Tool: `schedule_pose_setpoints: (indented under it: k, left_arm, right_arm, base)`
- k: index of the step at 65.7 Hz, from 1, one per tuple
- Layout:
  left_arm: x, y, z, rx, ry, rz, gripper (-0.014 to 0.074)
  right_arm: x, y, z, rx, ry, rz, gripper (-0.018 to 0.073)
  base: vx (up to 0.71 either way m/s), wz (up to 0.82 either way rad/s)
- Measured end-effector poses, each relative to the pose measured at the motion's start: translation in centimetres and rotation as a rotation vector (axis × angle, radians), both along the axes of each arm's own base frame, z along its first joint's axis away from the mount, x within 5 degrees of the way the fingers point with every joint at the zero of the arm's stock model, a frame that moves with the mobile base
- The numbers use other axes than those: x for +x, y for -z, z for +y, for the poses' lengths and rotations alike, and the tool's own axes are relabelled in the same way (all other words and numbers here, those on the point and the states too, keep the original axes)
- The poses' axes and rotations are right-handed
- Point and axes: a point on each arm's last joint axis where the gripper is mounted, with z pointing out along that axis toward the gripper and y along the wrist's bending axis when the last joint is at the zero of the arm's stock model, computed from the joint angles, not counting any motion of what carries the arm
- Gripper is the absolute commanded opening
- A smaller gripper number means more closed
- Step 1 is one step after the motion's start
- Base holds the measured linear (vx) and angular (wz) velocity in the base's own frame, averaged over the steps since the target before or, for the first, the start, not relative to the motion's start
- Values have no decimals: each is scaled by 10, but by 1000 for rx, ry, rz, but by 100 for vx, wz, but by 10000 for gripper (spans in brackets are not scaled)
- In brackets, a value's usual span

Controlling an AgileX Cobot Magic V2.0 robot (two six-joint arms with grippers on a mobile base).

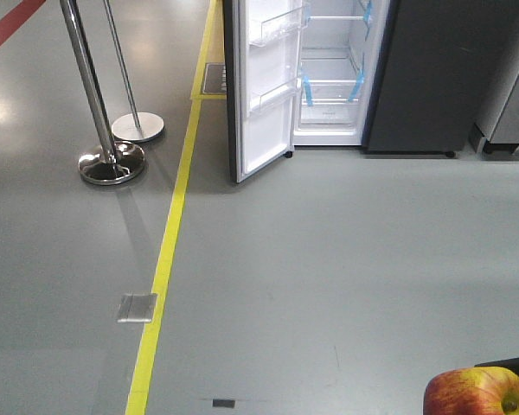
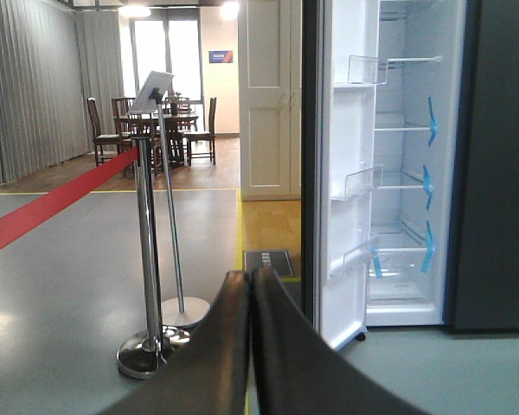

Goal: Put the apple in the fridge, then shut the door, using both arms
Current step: 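Drive up to the open refrigerator door bins, apple held in right gripper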

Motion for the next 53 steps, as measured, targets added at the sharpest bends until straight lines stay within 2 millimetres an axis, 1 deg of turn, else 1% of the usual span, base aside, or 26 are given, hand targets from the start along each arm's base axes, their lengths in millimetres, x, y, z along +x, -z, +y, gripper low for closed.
schedule_pose_setpoints:
  k: [53]
  left_arm:
    - [0,0,0,0,0,0,-6]
  right_arm:
    - [-1,0,0,-1,-6,9,90]
  base:
    - [37,0]
